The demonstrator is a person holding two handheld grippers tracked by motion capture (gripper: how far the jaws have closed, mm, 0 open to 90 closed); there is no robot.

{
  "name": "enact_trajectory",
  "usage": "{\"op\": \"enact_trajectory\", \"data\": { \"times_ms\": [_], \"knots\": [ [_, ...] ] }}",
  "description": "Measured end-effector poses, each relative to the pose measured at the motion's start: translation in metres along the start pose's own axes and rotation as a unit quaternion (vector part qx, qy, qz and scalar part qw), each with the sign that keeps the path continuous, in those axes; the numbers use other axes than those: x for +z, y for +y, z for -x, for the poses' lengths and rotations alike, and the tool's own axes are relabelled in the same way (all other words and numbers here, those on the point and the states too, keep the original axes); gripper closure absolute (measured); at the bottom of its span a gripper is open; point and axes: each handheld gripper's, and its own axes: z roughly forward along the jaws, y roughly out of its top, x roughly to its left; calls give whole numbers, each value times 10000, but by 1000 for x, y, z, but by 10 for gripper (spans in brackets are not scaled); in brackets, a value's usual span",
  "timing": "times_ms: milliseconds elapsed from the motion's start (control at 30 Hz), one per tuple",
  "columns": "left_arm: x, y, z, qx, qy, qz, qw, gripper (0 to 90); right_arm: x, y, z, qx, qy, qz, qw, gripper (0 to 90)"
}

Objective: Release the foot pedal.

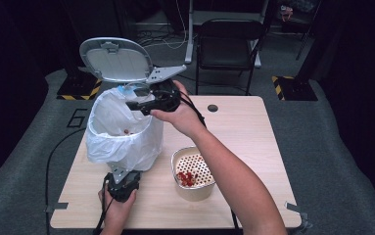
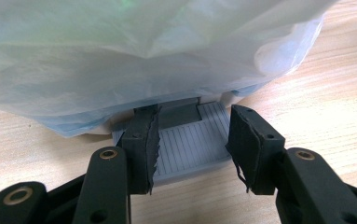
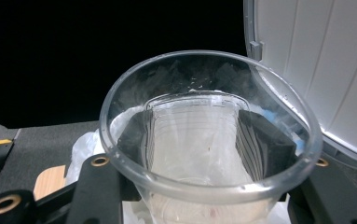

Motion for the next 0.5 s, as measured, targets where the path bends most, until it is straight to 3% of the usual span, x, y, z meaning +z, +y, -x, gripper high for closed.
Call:
{"op": "enact_trajectory", "data": {
  "times_ms": [500],
  "knots": [
    [-1, 0, 0, -24, -50, -49, 10000, 530, 26, -2, -8, -18, -205, -113, 9997, 468]
  ]
}}
